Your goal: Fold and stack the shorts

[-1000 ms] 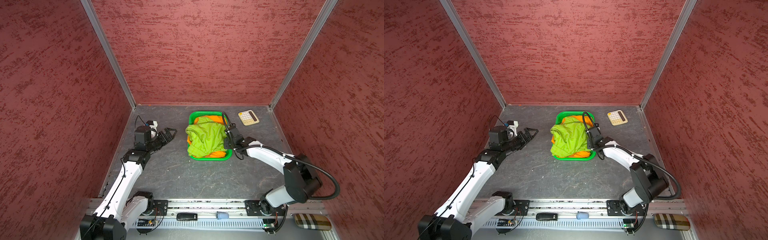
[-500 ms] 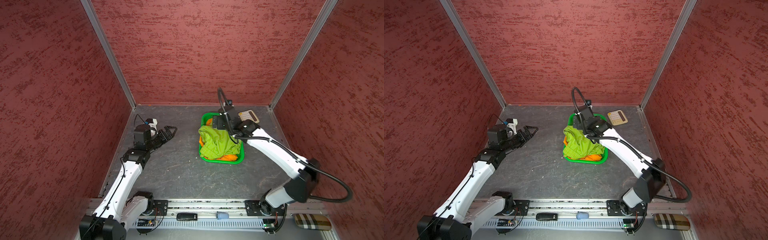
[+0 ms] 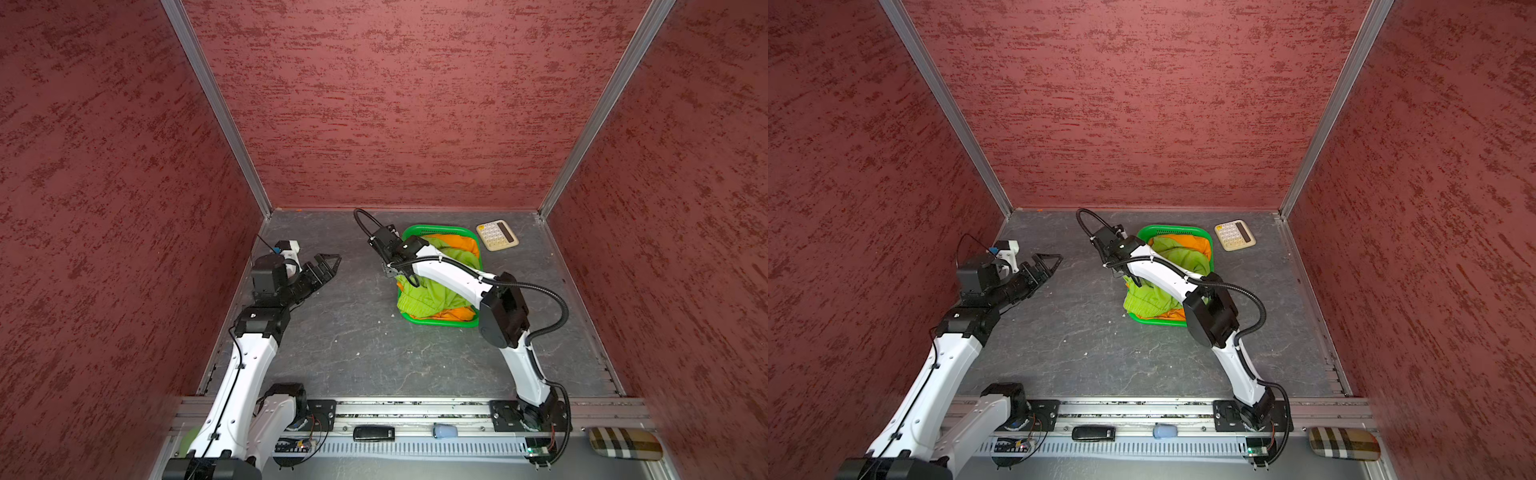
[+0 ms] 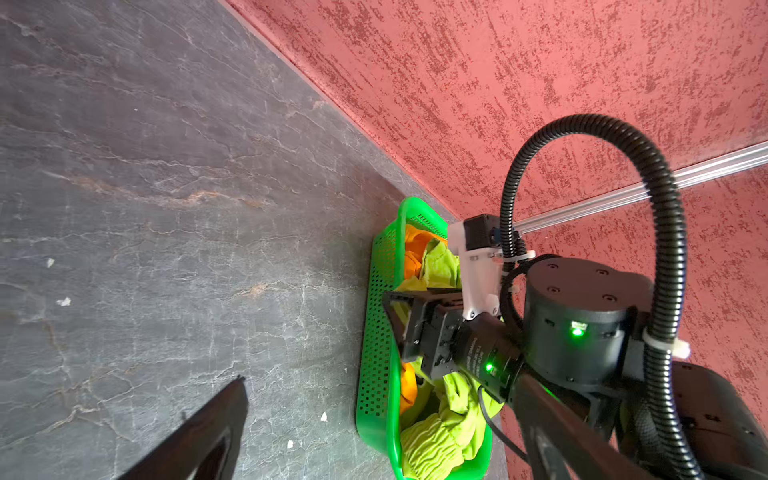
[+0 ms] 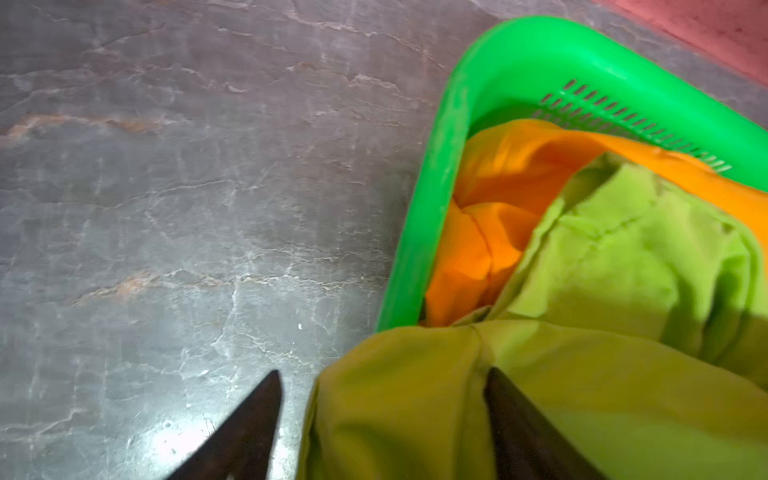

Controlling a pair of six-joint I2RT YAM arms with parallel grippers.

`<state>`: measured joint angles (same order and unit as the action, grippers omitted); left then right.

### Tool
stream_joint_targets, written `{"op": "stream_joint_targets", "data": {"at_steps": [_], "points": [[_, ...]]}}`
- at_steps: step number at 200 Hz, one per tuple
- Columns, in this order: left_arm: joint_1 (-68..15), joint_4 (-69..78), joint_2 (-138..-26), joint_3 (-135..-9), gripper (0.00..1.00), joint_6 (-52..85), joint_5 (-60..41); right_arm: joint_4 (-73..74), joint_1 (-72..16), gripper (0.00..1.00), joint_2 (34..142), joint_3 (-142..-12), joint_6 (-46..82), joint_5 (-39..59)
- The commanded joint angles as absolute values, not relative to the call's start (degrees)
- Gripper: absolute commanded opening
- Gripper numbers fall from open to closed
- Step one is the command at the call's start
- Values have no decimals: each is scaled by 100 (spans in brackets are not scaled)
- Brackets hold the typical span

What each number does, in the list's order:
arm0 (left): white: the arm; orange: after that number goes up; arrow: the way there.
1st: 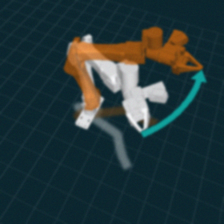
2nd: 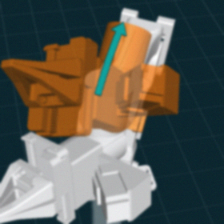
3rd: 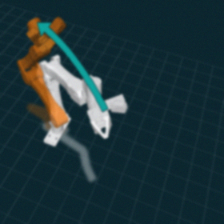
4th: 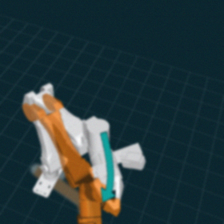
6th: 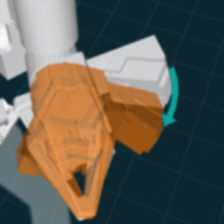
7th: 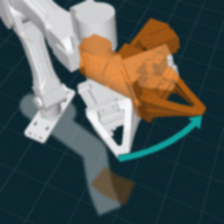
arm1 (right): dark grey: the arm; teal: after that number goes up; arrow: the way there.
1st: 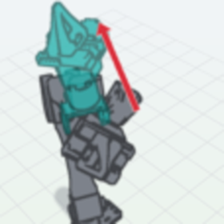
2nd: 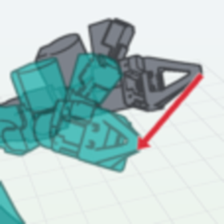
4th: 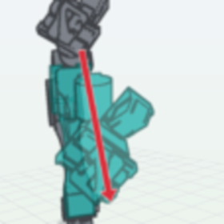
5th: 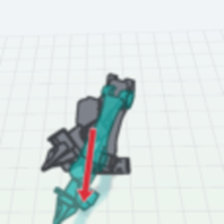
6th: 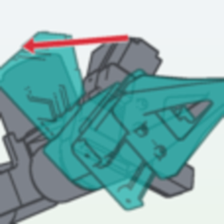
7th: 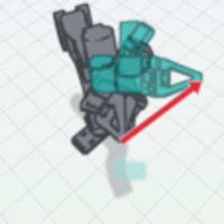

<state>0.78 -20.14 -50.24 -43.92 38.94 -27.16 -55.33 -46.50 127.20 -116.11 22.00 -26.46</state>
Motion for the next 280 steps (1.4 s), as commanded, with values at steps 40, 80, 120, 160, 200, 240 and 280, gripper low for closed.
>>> {"op": "stream_joint_targets", "data": {"at_steps": [40,80,120,160,200,240,280], "points": [[124,-1868,-5164,-4350,99,3905,-2977,-6044,-4746,35,12489,-10565,2099,-2747],[115,-1828,-5250,-4412,99,3954,-3021,-5562,-4764,18,11510,-8982,1985,-2821],[59,-1675,-5292,-4386,99,4054,-3021,-5361,-4755,10,10393,-7608,1660,-3076],[-4,-1567,-5379,-4394,99,4121,-3024,-5032,-4636,5,9301,-6360,1617,-3201],[-100,-1547,-5406,-4447,99,4131,-3015,-5285,-3761,3,8617,-5789,1944,-3297],[-223,-1529,-5440,-4460,99,4157,-2950,-5101,-2410,3,8057,-5752,1982,-2967],[-346,-1555,-5449,-4489,99,4116,-2869,-4665,-1396,2,8184,-5932,2014,-2589]]}}
